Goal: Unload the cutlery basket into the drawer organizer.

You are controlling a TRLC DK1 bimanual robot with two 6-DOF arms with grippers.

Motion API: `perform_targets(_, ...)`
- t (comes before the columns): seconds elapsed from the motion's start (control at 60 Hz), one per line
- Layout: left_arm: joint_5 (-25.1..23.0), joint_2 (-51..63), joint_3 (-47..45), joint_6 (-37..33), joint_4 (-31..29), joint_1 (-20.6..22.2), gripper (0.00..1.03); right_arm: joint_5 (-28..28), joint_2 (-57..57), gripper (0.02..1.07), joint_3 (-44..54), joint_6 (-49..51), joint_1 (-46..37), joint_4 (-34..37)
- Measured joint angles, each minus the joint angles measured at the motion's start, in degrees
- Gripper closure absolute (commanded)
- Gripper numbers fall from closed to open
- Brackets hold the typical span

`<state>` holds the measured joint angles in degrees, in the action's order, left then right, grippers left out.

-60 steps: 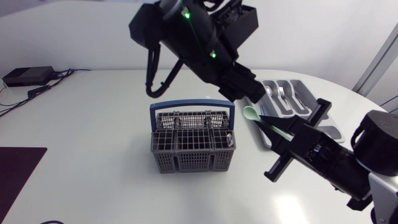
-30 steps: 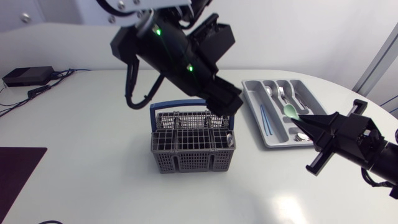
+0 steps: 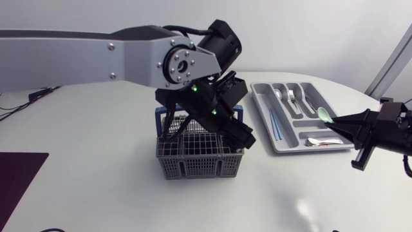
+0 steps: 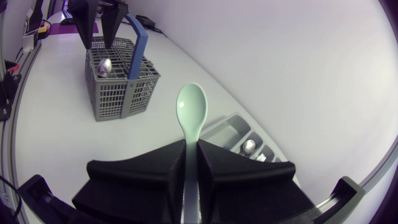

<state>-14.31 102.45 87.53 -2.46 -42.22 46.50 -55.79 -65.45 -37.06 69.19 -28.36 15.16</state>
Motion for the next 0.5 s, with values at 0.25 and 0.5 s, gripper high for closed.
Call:
perform_targets(0.25,1.5,2.3,-0.9,1.9,3.5,0.6,0.36,0.4,-14.1,1.02,-12.2,17.2,-4.6,17.9)
perform_targets(0.5,3.9,3.1,-2.1,3.0,6.2,1.0,0.36,4.2,-24.7,1.02,-22.2,28.3,-5.9,25.1)
